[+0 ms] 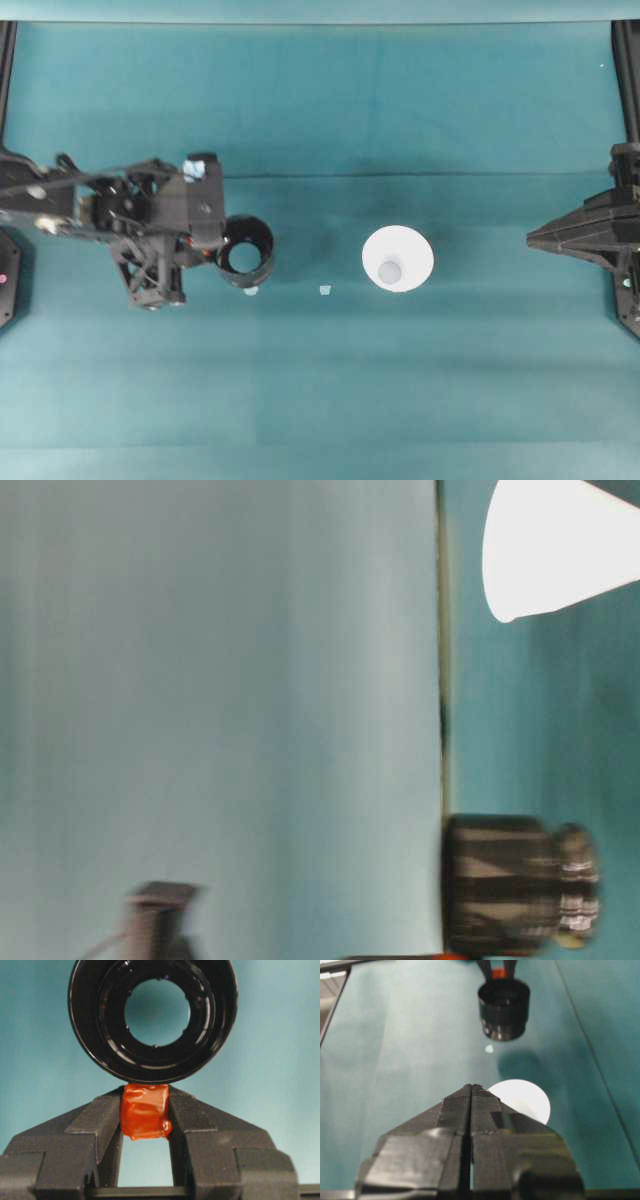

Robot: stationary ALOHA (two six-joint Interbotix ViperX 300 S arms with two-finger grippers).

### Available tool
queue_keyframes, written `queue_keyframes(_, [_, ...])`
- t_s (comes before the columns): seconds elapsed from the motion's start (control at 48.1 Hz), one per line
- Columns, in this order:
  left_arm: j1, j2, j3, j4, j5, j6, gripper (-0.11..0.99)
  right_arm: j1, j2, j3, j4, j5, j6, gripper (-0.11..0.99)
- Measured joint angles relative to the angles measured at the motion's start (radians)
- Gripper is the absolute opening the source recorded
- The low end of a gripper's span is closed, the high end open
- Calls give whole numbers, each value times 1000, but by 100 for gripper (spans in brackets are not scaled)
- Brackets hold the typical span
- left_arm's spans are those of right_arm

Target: Put the paper cup into the moved red handle cup holder.

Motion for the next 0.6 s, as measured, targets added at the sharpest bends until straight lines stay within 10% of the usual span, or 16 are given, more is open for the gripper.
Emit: queue_keyframes(0.603, [0,-137,-106,0,192,5,28,-2,2,0,2,6,-2,-11])
